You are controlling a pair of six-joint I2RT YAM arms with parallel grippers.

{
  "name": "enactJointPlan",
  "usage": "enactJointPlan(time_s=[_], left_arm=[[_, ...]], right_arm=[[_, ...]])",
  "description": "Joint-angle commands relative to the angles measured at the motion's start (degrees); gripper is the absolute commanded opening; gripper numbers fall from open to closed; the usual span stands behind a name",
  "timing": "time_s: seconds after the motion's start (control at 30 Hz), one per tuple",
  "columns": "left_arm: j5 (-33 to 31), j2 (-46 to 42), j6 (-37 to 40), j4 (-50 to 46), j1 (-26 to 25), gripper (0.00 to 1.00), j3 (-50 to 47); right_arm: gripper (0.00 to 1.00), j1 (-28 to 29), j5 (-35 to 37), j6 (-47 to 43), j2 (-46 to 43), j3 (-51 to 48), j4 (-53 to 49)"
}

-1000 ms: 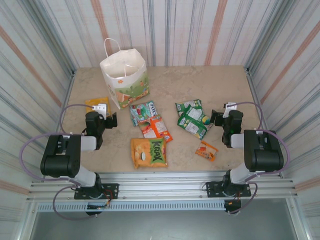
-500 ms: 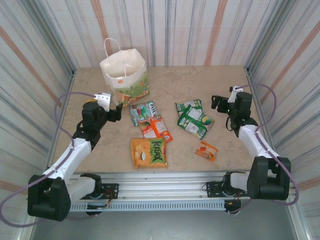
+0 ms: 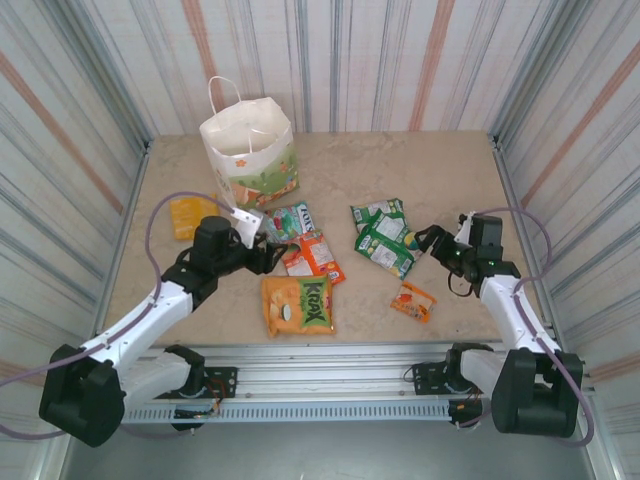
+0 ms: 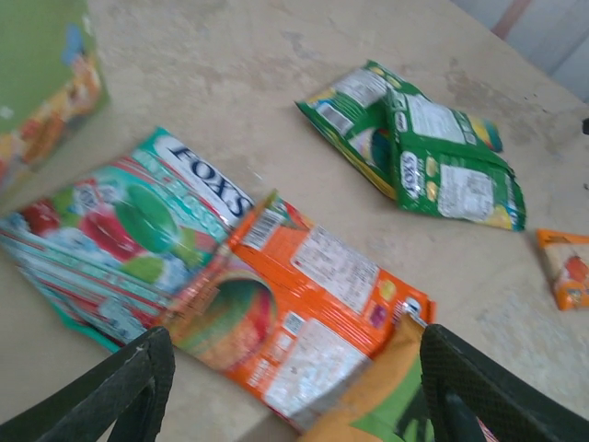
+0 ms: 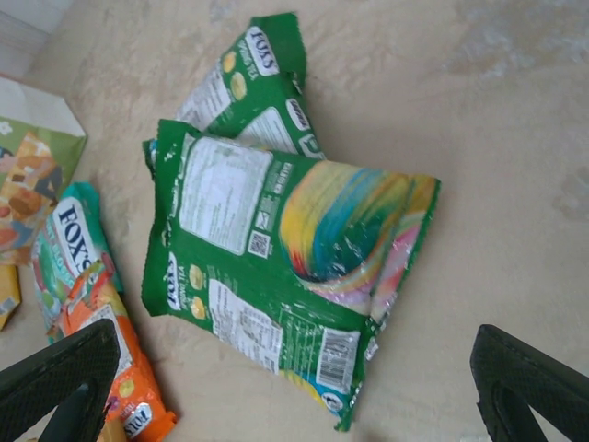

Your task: Place the snacks into the paper bag

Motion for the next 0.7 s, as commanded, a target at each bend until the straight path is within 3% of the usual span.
enactJointPlan(time_s=[0.0,0.2,0.43,0.67], left_arm=[[1.2,-0.1,-2.8,-0.3,-1.5,0.71,-1.5],[0.0,-0.1,-4.2,0.4,-2.3,0.71,-2.9],[-0.1,1.1,-4.0,0.3,-2.6,0.71,-1.6],[-0.6,1.5,-4.0,0.0,-3.0,0.71,-1.4]], right_arm=[[0.93,-0.4,0.1,4.2,-0.5,-2.7,-2.6],[0.84,1.2,-1.2,6.5,3.3,-5.6,3.3],[0.83,2.9,0.5,7.2,8.7,-6.1,8.4],[0.73,3.2,-4.0,8.6,16.9,-4.7,16.8]])
